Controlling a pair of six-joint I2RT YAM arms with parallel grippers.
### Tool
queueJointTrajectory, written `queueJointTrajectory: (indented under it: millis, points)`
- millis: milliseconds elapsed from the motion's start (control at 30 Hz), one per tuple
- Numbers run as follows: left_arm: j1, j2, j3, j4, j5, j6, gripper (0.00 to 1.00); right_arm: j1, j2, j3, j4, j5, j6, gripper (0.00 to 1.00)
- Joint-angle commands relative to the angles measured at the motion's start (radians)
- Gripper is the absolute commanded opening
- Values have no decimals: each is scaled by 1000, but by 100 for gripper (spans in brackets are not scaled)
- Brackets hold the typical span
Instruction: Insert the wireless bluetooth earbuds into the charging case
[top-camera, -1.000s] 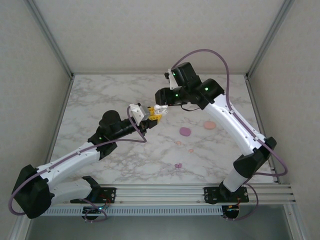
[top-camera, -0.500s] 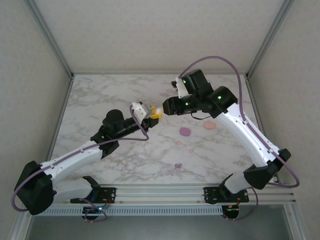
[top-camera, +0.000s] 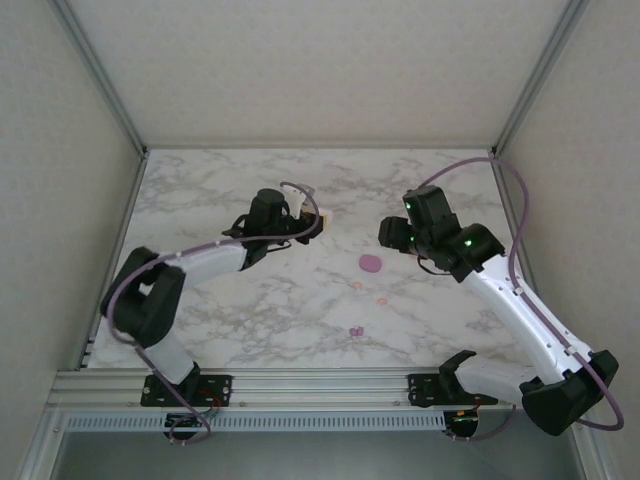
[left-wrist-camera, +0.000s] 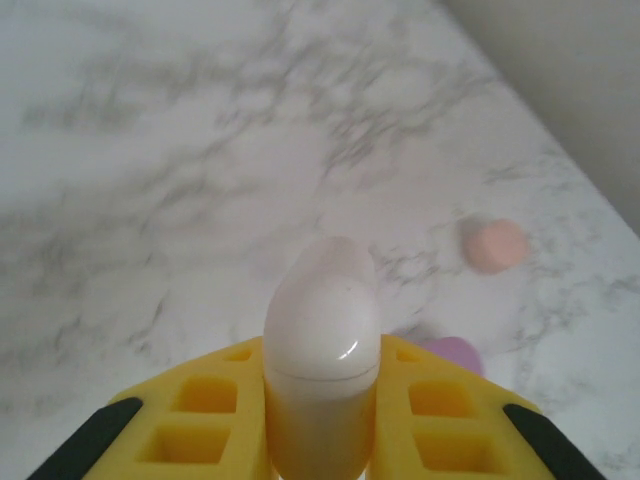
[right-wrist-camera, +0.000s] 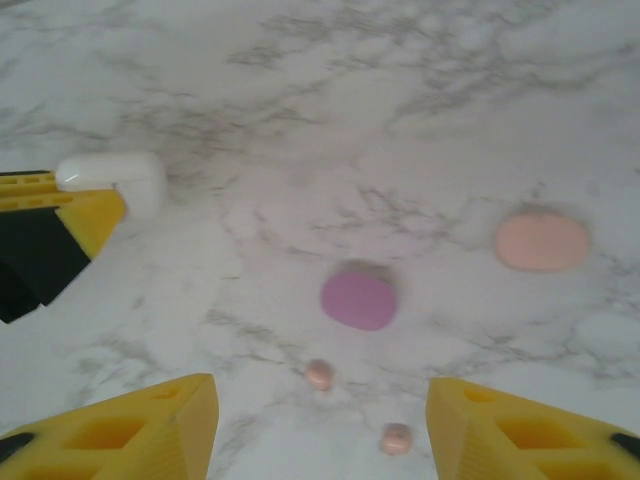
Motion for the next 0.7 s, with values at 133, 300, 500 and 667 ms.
queueJointTrajectory:
  millis: [133, 300, 500, 667]
  points:
    - [53, 161, 174, -191, 17, -212, 11, -25, -74, -183, 115, 109, 117, 57]
    - [97, 238, 216, -248, 10, -291, 13, -30, -81, -250, 186, 80, 109, 57]
    - [120, 317, 288, -367, -17, -322, 14, -37, 12, -226, 164, 75, 105, 57]
    - [134, 357, 351, -480, -37, -297, 19, -37, 93, -199, 173, 50, 73, 60]
